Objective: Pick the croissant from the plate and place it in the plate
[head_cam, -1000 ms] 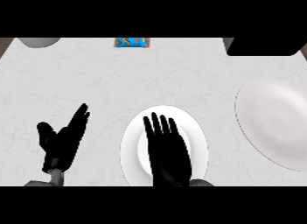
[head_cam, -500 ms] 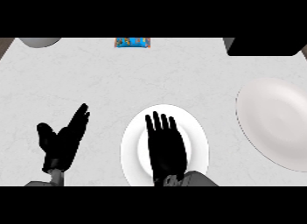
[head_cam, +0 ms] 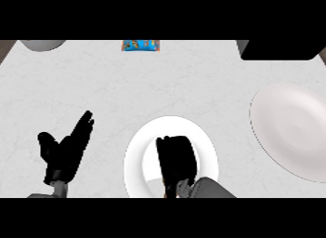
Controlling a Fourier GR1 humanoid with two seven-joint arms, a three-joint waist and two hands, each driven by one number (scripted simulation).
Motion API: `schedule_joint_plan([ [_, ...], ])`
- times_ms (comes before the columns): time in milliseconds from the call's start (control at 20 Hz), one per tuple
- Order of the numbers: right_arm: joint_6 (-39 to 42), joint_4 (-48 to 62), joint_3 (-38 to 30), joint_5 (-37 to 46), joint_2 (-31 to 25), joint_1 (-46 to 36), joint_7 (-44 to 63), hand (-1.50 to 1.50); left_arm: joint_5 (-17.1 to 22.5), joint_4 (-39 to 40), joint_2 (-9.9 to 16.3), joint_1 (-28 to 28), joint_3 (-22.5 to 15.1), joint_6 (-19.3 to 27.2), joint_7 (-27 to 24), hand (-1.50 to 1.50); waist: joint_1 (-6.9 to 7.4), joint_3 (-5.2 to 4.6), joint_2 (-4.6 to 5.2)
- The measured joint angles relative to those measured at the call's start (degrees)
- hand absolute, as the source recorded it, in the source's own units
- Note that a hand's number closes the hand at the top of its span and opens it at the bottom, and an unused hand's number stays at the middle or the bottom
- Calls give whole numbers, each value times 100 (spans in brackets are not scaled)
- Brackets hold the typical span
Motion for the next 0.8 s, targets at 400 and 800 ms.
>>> schedule_joint_plan([
  [400, -464, -120, 92, 503, -71, -132, -334, 150, -110, -55, -121, 13, 0, 39, 61, 0, -14, -2, 12],
  [800, -2217, -1058, 234, 1509, 60, 371, 1022, 150, -86, -62, -71, 79, 84, -6, 74, 0, -104, 4, -5],
])
